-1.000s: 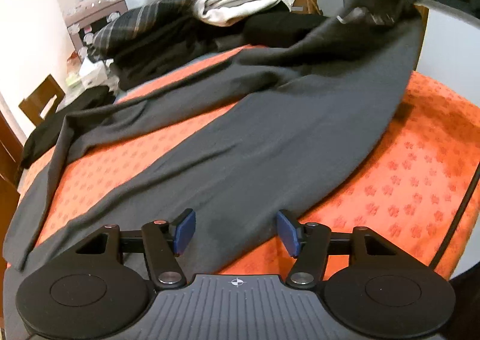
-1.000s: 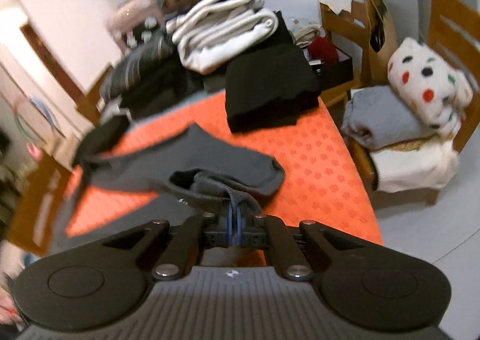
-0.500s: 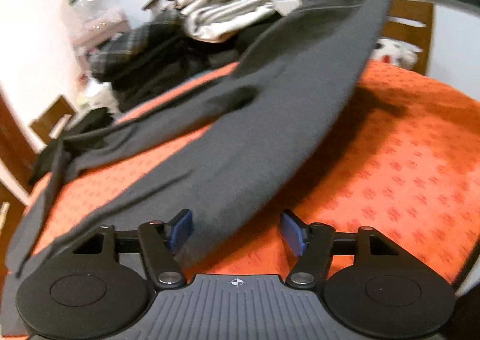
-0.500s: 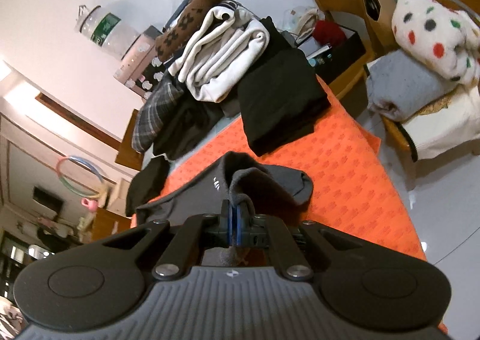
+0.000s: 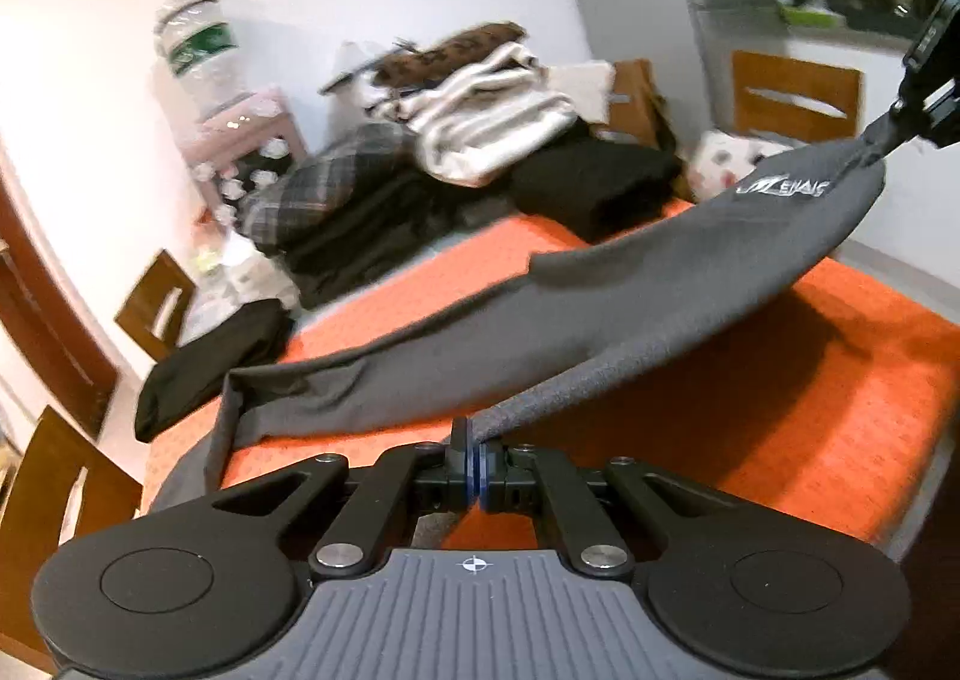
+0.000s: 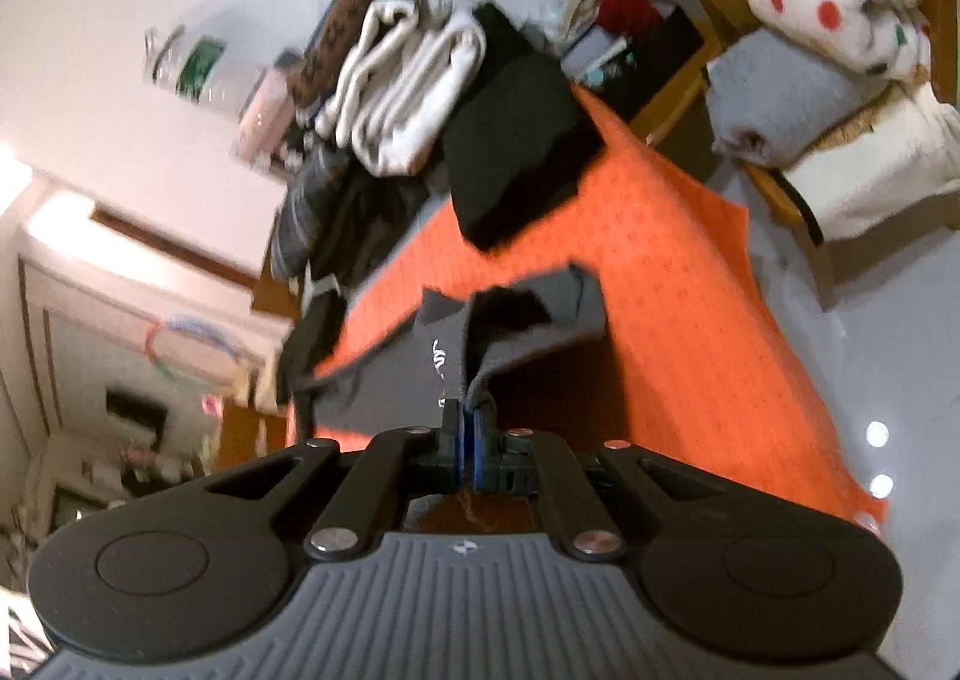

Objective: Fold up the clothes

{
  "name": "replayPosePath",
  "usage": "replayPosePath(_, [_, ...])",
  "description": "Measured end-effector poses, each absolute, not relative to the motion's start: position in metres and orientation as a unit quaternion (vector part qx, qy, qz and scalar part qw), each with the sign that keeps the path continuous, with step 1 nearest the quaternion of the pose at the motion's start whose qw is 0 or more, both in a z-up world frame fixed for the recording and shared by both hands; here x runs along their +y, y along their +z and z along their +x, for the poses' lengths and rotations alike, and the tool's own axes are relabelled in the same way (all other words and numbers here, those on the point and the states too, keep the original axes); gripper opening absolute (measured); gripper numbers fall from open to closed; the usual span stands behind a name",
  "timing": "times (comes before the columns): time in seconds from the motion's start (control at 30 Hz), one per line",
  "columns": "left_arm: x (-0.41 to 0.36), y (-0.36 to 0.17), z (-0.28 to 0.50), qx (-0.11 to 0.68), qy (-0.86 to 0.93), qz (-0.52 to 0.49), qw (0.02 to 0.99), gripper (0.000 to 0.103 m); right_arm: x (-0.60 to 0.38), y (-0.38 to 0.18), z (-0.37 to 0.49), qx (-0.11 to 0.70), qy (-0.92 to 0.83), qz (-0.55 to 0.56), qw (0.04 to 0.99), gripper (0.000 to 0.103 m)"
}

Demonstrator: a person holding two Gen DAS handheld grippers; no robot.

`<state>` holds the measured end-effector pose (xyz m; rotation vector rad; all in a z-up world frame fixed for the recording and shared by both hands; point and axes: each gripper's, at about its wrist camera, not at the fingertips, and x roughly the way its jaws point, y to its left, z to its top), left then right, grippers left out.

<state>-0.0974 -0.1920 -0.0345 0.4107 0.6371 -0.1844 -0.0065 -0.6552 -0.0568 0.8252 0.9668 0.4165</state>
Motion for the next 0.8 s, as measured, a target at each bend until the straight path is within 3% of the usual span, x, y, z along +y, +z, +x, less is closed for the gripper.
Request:
replayPosePath(0.27, [-0.203, -0.102, -0.119, 0.433, -0.119, 0.188, 0.873, 0.006, -0.653, -0.114, -0.039, 0.546, 0.173, 0.327, 0.752, 0.004])
replayPosePath(0.47, [-0.189, -0.113, -0.123, 0.465, -0.131, 0.088, 0.871, 0.029, -0.642, -0.108, -0.035, 0.55, 0.195, 0.22, 0.782, 0.012])
replayPosePath(0.53, [-0.187, -0.106, -0.125, 0.454, -0.126, 0.064, 0.88, 0.042, -0.64, -0.094, -0.028, 0.532, 0.211, 0.178, 0.8, 0.023])
replayPosePath(0.57, [-0.185, -0.102, -0.126, 0.449, -0.123, 0.051, 0.884, 0.044, -0.64, -0.09, -0.021, 0.522, 0.213, 0.17, 0.808, 0.026])
replayPosePath(0.73, [-0.176, -0.082, -0.122, 0.424, -0.093, -0.013, 0.901, 0.066, -0.641, -0.089, 0.026, 0.47, 0.197, 0.157, 0.846, 0.029])
replayPosePath(0.8, [-0.174, -0.073, -0.116, 0.416, -0.078, -0.02, 0.906, 0.069, -0.639, -0.095, 0.047, 0.443, 0.188, 0.146, 0.864, 0.031])
